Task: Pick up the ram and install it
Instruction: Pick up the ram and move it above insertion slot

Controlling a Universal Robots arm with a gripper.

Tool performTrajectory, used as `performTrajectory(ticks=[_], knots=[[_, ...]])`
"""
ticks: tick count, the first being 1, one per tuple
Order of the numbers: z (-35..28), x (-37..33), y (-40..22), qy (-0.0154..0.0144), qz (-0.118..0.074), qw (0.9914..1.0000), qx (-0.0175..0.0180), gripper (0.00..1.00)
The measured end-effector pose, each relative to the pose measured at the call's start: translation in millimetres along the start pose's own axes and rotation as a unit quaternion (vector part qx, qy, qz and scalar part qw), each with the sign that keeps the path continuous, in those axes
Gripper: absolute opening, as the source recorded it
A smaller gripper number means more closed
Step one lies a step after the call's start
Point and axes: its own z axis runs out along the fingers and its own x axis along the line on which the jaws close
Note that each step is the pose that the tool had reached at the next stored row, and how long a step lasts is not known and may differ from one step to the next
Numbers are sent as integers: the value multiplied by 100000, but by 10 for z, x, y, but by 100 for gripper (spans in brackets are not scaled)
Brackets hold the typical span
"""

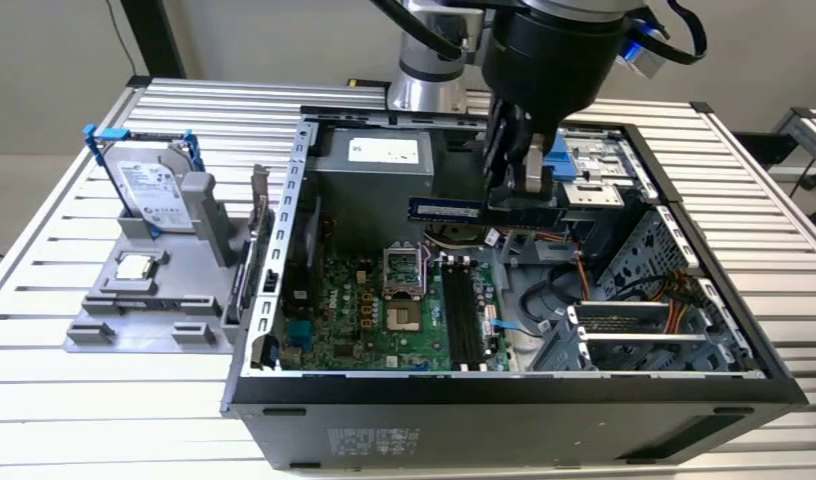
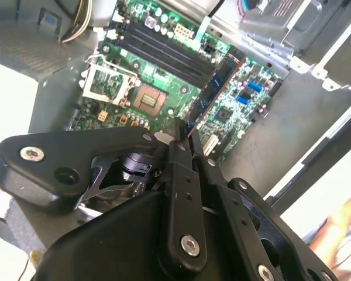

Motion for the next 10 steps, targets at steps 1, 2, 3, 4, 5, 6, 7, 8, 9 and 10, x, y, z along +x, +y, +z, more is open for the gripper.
performTrajectory(ticks=[1,2,3,4,5,6,7,8,9,10], knots=[[0,-2,-21,0,-1,100000,-10,0],[-1,-4,-41,0,1,100000,-22,0],[-1,-7,-60,1,-1,100000,-29,0],[-2,-10,-77,2,1,100000,-41,0],[-2,-16,-92,2,-1,100000,-65,0],[-2,-23,-102,9,2,100000,-80,0],[-3,-33,-109,11,-2,100000,-88,0],[-3,-47,-113,11,0,100000,-96,0],[-2,-64,-115,6,5,100000,-96,0],[-2,-83,-116,6,6,100000,-97,0]])
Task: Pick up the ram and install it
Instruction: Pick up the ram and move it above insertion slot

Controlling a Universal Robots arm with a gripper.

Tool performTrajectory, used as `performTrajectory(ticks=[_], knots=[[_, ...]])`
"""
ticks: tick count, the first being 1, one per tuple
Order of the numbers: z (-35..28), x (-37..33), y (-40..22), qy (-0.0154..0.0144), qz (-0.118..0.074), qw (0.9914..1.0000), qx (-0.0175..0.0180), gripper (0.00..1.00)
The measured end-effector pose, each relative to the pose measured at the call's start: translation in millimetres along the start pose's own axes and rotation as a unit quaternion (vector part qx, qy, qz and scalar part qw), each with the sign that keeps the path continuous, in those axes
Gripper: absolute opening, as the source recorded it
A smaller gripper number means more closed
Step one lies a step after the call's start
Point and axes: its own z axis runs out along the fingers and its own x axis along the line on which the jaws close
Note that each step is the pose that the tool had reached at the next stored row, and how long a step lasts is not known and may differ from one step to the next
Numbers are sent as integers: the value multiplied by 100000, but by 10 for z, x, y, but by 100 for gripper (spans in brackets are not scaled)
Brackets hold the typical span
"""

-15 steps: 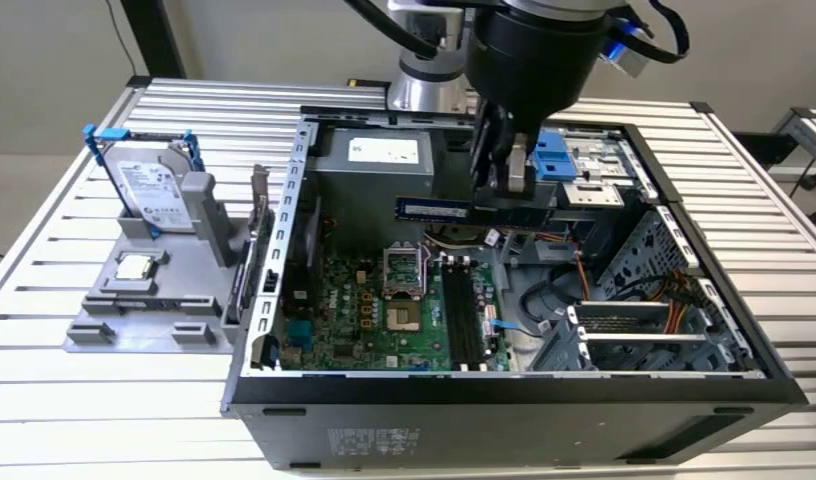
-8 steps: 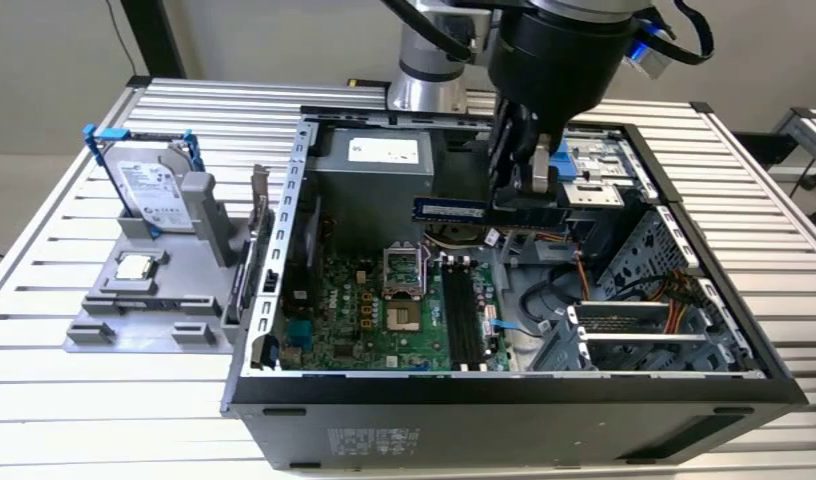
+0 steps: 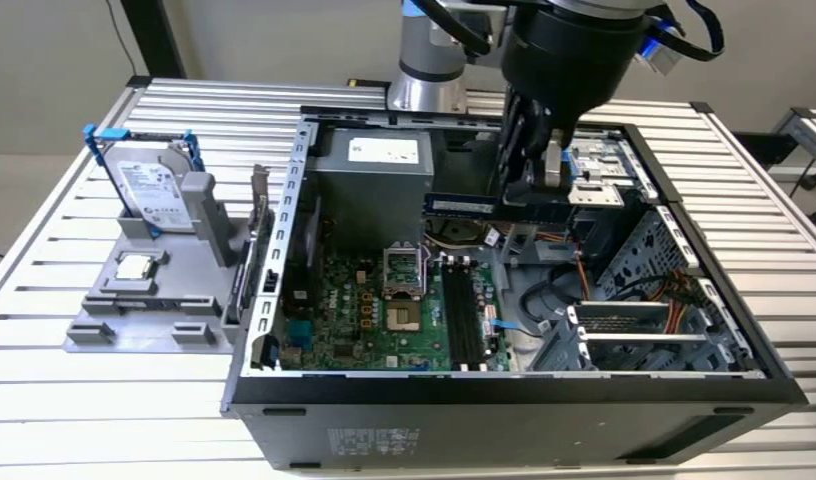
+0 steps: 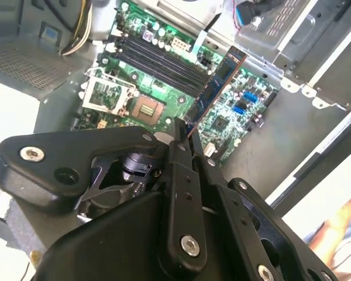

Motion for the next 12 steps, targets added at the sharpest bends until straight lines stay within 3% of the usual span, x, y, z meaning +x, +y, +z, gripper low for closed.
performTrajectory(ticks=[12], knots=[[0,-175,-24,11,-149,100000,-50,0]])
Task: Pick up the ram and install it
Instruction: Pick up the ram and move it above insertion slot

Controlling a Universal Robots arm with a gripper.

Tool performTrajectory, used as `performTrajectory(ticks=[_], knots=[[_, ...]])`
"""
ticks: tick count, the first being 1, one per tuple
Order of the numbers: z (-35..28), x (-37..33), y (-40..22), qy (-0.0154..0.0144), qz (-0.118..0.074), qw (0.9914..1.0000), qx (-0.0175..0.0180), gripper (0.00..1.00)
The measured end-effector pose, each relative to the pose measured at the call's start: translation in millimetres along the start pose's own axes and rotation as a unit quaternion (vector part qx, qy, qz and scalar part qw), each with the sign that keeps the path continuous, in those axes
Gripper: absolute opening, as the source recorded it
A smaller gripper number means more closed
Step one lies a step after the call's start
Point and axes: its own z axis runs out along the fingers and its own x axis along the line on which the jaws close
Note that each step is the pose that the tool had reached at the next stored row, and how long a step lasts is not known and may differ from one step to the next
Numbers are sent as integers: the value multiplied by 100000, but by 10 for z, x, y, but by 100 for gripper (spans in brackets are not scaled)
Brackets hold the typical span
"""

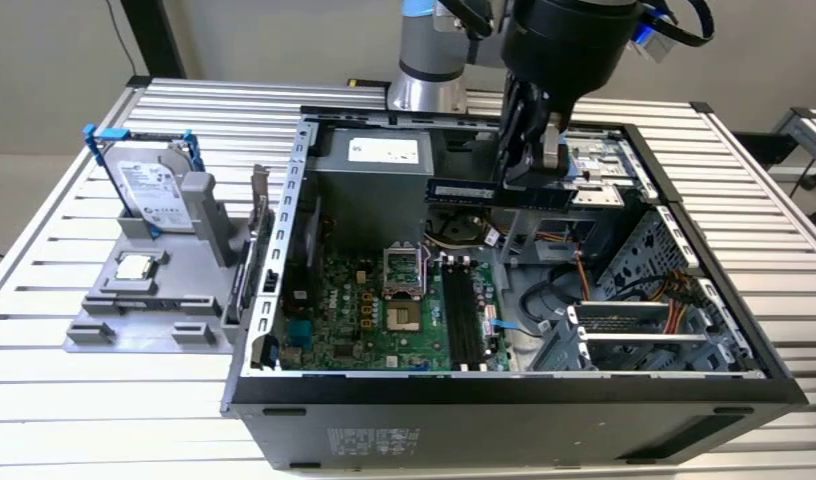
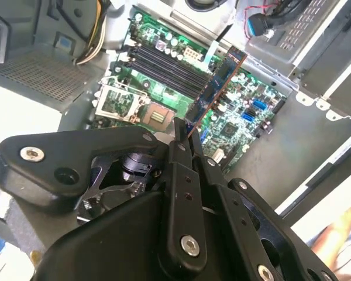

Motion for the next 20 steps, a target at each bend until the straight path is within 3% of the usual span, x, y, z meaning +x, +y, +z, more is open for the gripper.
performTrajectory(ticks=[12,14,18,20], knots=[[-1,-40,-51,-60,-230,99998,-548,0],[-1,-39,-52,-243,-300,99998,-576,0],[-1,-40,-53,-1022,-461,99992,-643,0],[-1,-40,-53,-1072,-465,99991,-645,0]])
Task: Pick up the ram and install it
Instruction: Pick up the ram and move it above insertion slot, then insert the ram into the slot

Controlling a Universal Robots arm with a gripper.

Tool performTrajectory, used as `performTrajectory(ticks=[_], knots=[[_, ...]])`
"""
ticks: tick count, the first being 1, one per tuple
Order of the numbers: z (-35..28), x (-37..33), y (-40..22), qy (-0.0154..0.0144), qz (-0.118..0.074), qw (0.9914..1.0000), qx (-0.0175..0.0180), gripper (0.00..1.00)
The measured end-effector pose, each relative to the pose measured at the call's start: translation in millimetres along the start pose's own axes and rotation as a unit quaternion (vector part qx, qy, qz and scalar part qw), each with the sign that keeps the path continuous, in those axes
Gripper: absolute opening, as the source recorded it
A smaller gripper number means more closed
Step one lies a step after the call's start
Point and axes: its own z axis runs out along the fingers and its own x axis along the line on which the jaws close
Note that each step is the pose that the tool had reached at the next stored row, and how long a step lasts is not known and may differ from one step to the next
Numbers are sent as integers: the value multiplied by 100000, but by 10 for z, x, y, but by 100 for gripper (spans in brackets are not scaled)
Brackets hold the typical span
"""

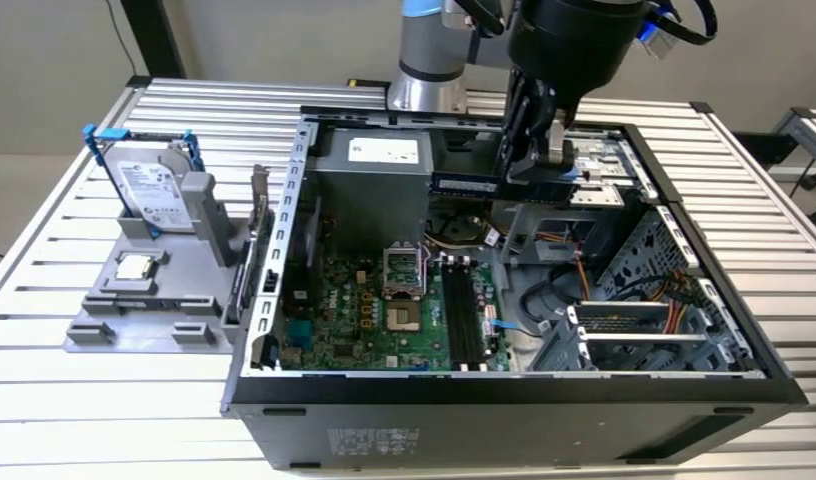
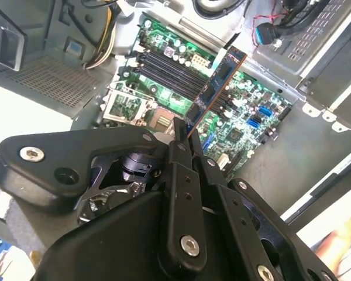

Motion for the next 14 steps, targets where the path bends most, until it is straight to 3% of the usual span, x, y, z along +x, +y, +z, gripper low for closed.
performTrajectory(ticks=[14], knots=[[0,0,0,25,-36,100000,0,0]])
